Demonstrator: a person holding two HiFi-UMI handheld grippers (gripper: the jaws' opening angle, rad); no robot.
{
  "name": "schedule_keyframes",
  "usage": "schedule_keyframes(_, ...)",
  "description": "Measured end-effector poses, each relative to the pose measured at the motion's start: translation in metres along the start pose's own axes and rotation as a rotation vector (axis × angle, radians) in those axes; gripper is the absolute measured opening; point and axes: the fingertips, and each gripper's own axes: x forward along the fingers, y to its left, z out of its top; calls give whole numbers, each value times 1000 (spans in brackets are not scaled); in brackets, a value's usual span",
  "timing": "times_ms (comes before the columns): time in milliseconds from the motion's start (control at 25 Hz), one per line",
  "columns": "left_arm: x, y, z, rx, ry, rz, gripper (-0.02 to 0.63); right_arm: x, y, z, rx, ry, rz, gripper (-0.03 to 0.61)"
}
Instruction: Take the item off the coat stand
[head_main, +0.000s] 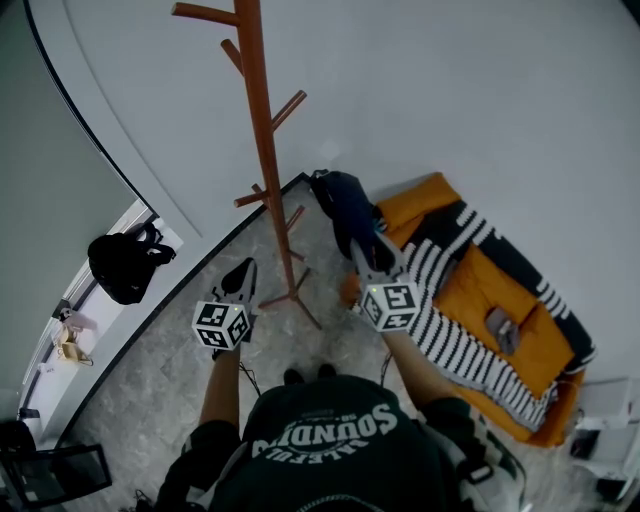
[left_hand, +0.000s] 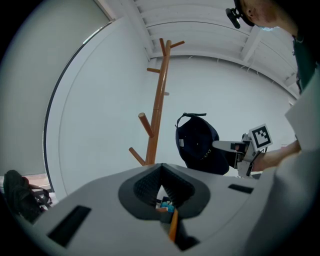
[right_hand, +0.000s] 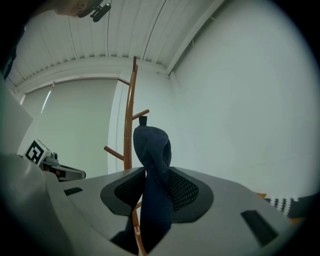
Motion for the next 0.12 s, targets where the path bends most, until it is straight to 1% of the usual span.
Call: schedule_keyframes(120, -1, 2, -1, -3, 1, 1, 0, 0, 0, -2, 9, 0, -13, 143)
